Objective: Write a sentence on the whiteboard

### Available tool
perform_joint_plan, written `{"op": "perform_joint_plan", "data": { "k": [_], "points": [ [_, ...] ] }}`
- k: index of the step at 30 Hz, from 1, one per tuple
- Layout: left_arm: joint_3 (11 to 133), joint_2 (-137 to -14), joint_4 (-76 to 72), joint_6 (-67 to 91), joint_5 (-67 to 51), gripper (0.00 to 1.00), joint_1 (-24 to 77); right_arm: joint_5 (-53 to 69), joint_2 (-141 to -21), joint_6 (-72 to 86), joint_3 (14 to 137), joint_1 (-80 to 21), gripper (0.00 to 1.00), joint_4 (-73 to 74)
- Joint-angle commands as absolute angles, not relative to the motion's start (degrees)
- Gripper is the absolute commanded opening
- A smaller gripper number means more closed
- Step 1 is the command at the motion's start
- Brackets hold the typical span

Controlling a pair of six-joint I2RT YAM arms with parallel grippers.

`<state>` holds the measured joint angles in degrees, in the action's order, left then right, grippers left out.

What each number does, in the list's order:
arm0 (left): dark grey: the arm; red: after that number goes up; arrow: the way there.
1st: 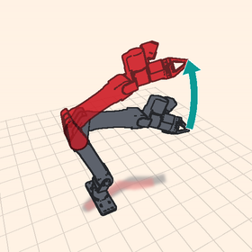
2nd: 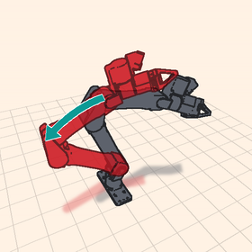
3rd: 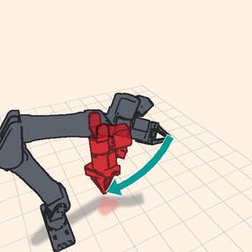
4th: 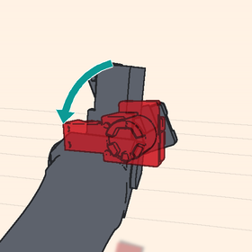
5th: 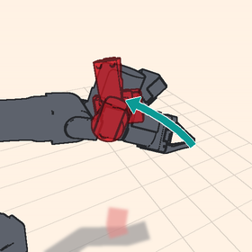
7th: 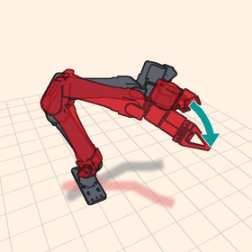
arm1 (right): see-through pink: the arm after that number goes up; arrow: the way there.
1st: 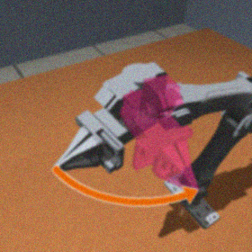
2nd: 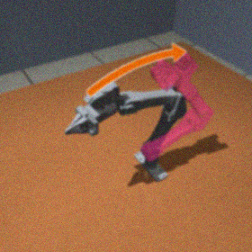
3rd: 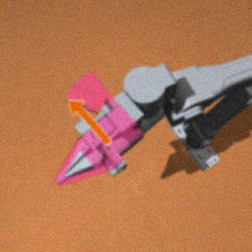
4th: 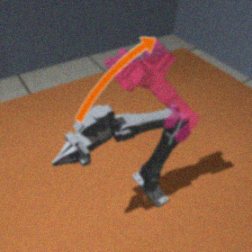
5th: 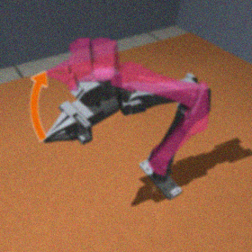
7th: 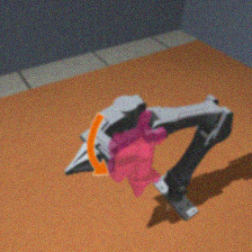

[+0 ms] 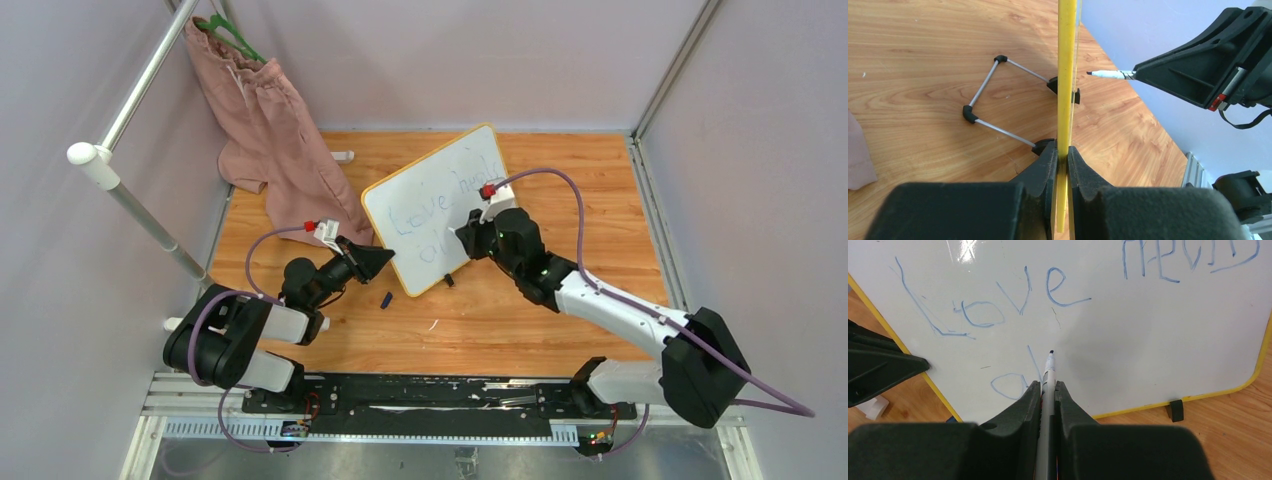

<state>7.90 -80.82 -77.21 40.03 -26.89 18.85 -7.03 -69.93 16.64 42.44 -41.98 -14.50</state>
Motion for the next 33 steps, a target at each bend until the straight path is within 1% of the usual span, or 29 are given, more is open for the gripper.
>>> {"op": "perform_joint_plan", "data": {
  "k": [1,16,33],
  "points": [
    [7.6,-79.5,-79.2,39.7,-27.6,0.00,19.2,-6.9,-71.0,17.7,44.7,-41.0,0.00,-17.4],
    [7.7,-79.9,-79.5,39.7,-27.6,0.00,19.2,-6.4,-74.6,18.5,45.9,-40.6,0.00,-19.1],
    [7.6,-79.9,-79.7,39.9,-27.6,0.00,19.2,-6.4,-73.2,19.7,40.9,-40.6,0.00,-18.4]
  ]
}}
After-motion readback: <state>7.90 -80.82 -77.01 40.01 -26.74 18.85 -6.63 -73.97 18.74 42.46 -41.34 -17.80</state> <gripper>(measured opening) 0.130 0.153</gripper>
